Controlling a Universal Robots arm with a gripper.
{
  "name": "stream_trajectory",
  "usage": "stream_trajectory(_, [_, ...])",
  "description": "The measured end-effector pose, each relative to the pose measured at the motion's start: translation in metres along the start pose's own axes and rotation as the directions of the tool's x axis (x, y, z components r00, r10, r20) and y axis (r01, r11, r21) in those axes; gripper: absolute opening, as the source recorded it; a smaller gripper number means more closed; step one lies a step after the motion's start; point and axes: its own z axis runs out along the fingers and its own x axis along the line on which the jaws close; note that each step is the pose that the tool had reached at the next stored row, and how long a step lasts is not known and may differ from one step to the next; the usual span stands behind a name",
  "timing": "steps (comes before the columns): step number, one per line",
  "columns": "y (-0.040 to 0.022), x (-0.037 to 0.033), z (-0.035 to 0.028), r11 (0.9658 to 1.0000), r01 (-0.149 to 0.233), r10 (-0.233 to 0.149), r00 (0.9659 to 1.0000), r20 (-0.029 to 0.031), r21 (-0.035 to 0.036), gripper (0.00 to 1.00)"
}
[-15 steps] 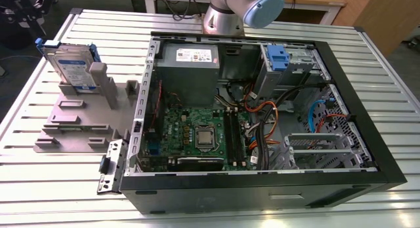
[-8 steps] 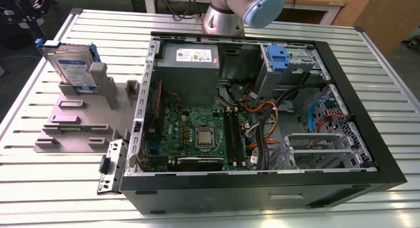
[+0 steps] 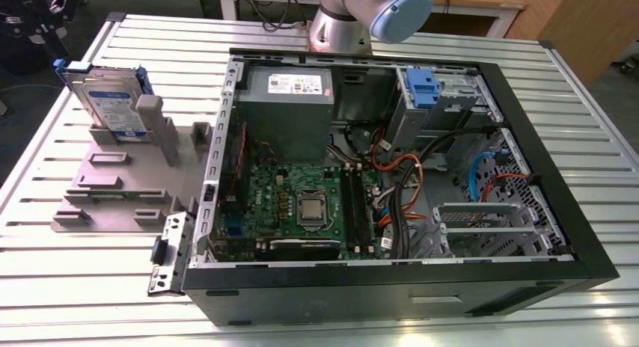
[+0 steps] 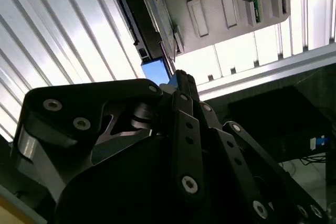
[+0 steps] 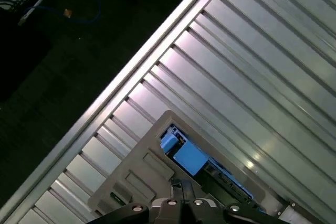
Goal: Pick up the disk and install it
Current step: 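Pick up the disk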
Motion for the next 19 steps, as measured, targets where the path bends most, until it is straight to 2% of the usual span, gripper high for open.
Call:
stream_trajectory(3, [0.0000,0.0000,0.0001,0.9989,0.047,-0.047,0.9989,-0.0015,-0.0005,0.11])
stream_trajectory(5, [0.0000,0.0000,0.0002,0.9970,0.078,-0.078,0.9970,-0.0025,-0.0010,0.11])
stream_trajectory(8, [0.0000,0.0000,0.0003,0.9922,0.125,-0.125,0.9922,-0.0040,-0.0017,0.11])
stream_trajectory(10, [0.0000,0.0000,0.0004,0.9878,0.156,-0.156,0.9877,-0.0050,-0.0022,0.11])
stream_trajectory(12, [-0.0001,0.0000,0.0004,0.9824,0.187,-0.187,0.9823,-0.0059,-0.0027,0.11])
stream_trajectory(15, [-0.0001,0.0000,0.0005,0.9723,0.234,-0.234,0.9722,-0.0073,-0.0036,0.11])
stream_trajectory(19, [-0.0001,0.0000,0.0007,0.9552,0.296,-0.296,0.9552,-0.0091,-0.0048,0.11])
